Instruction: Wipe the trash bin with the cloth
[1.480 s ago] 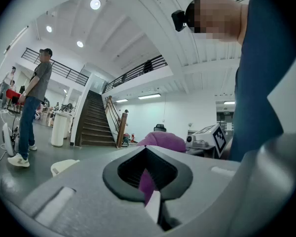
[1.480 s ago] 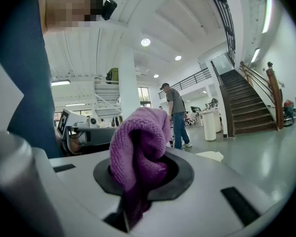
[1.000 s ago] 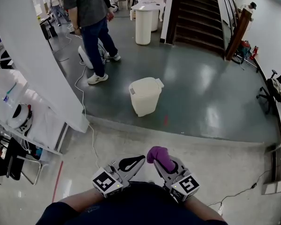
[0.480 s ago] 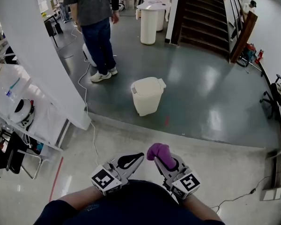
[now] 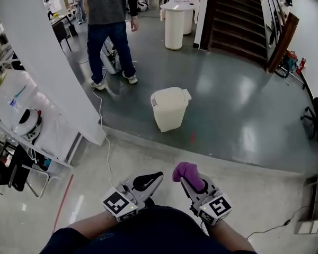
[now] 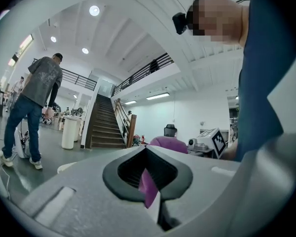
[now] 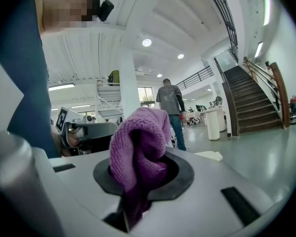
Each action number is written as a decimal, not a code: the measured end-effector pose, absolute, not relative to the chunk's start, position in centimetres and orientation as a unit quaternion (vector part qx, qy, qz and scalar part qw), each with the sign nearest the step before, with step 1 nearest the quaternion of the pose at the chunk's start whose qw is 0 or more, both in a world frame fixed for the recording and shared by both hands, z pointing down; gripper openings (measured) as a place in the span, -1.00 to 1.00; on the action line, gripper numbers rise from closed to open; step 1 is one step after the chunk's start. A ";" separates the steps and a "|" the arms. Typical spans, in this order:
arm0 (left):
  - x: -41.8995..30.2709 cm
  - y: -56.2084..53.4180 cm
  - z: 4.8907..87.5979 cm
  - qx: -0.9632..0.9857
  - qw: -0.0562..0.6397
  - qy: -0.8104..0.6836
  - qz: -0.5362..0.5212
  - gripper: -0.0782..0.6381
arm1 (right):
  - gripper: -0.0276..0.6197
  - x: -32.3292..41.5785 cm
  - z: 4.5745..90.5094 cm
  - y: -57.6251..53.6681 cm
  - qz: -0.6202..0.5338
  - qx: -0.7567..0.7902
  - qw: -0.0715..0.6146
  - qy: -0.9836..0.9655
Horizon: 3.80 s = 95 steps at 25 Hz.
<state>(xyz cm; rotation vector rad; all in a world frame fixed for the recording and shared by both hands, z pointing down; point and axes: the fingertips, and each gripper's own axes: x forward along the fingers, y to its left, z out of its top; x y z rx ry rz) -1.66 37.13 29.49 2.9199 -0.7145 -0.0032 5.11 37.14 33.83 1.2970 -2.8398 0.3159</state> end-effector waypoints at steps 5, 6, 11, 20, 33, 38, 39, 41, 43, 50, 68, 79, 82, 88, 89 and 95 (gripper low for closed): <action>-1.9 33.9 29.7 0.970 0.064 -0.236 -0.006 -0.79 | -0.69 5.1 34.3 34.0 0.100 0.423 0.009 -0.901; -2.0 33.0 29.6 0.971 0.059 -0.233 -0.007 -0.79 | -0.69 5.0 34.3 33.1 0.097 0.425 0.011 -0.900; -2.1 26.7 29.9 0.975 0.050 -0.215 -0.008 -0.79 | -0.69 5.2 34.4 27.3 0.089 0.449 0.016 -0.889; -4.3 11.8 30.2 0.981 0.049 -0.187 -0.015 -0.79 | -0.69 3.3 35.5 13.4 0.109 0.485 0.036 -0.867; -5.6 -0.7 31.6 0.981 0.071 -0.179 -0.012 -0.79 | -0.69 1.8 35.9 1.1 0.120 0.501 0.049 -0.856; -4.1 -2.8 32.2 0.976 0.081 -0.200 -0.006 -0.79 | -0.69 3.6 36.9 -1.5 0.126 0.486 0.057 -0.863; -3.6 -3.2 32.1 0.976 0.080 -0.203 -0.003 -0.79 | -0.69 4.2 37.1 -2.2 0.128 0.483 0.059 -0.864; -2.6 -4.2 32.1 0.975 0.077 -0.209 0.001 -0.79 | -0.69 5.2 37.4 -3.4 0.131 0.478 0.062 -0.866; -2.0 -5.4 32.4 0.973 0.075 -0.218 0.001 -0.79 | -0.69 6.0 38.0 -4.8 0.132 0.471 0.067 -0.869; -0.3 -9.4 36.6 0.963 0.095 -0.253 0.012 -0.79 | -0.69 8.6 40.3 -10.5 0.126 0.453 0.083 -0.879; 1.2 -18.5 45.1 0.950 0.107 -0.289 0.042 -0.79 | -0.69 8.5 50.9 -23.6 0.130 0.435 0.144 -0.879; 1.6 -21.5 47.0 0.948 0.116 -0.296 0.019 -0.79 | -0.69 10.1 59.3 -30.6 0.120 0.445 0.221 -0.860; 1.7 -22.6 48.1 0.947 0.121 -0.297 0.021 -0.79 | -0.69 10.6 61.7 -32.7 0.117 0.450 0.243 -0.852; 1.9 -25.0 50.2 0.949 0.115 -0.294 0.026 -0.79 | -0.69 11.1 67.0 -36.2 0.105 0.447 0.300 -0.836; 2.2 -25.2 50.5 0.950 0.110 -0.290 0.029 -0.79 | -0.69 11.3 67.8 -36.7 0.101 0.444 0.310 -0.834; 2.4 -25.4 51.0 0.953 0.111 -0.281 0.034 -0.79 | -0.69 12.7 71.7 -39.7 0.089 0.439 0.359 -0.819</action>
